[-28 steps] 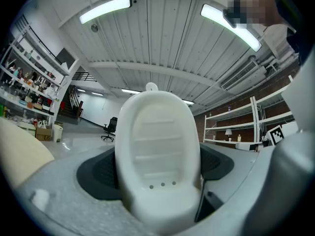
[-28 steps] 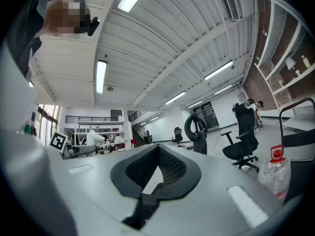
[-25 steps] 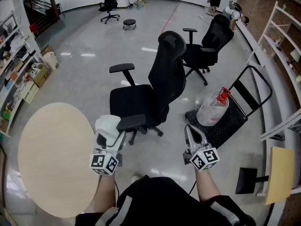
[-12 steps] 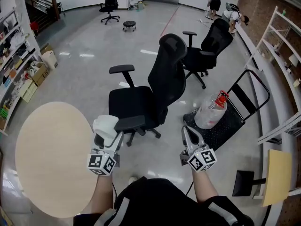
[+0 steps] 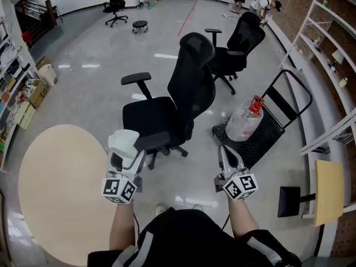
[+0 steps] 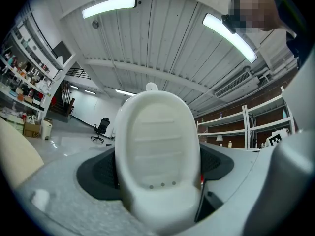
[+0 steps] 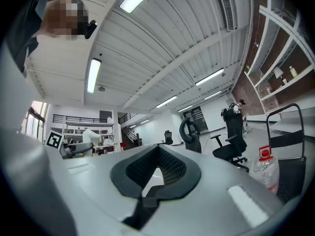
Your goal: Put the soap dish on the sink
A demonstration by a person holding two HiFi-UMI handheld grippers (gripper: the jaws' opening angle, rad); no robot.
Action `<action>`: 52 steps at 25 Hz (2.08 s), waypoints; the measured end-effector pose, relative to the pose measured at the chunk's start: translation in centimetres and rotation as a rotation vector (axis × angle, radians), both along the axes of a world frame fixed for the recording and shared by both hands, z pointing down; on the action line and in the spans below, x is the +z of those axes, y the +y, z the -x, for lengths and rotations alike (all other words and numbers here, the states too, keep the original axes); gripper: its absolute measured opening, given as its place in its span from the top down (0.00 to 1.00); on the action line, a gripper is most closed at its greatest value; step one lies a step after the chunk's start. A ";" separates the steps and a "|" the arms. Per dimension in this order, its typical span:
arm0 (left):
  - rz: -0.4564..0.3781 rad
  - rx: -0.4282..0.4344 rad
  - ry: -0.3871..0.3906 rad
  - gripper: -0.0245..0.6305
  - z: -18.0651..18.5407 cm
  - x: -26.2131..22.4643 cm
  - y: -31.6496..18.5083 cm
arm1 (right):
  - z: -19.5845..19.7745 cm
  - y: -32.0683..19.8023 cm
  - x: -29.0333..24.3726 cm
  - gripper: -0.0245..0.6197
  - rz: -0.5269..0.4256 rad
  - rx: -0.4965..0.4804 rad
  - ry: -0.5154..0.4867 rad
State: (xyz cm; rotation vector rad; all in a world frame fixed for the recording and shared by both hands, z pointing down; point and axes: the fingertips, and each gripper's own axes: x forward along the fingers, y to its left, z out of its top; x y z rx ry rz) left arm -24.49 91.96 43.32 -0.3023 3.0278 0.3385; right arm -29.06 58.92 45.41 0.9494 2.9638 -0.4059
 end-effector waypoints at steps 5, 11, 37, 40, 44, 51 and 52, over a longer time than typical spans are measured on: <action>-0.003 0.100 -0.009 0.26 1.1 -0.2 -1.6 | -1.9 -0.6 -0.6 0.95 -0.016 0.063 -0.023; 0.005 0.187 0.005 0.26 1.9 0.1 -4.7 | -3.4 -4.2 -1.7 0.95 -0.022 0.149 -0.042; -0.008 0.577 -0.024 0.26 3.4 -0.6 -40.8 | -13.5 -37.3 -1.0 0.95 0.019 0.527 -0.061; -0.022 0.642 -0.023 0.26 3.3 -0.2 -45.6 | -16.3 -41.3 -1.0 0.95 0.015 0.593 -0.061; -0.022 0.725 -0.033 0.26 3.2 0.2 -51.3 | -19.8 -45.1 -0.8 0.95 -0.016 0.674 -0.066; 0.001 0.921 -0.010 0.26 2.0 0.9 -60.5 | -24.8 -50.9 -0.1 0.95 0.020 0.861 -0.050; 0.007 0.944 -0.010 0.26 1.8 0.8 -61.7 | -25.4 -51.5 0.1 0.95 0.020 0.880 -0.047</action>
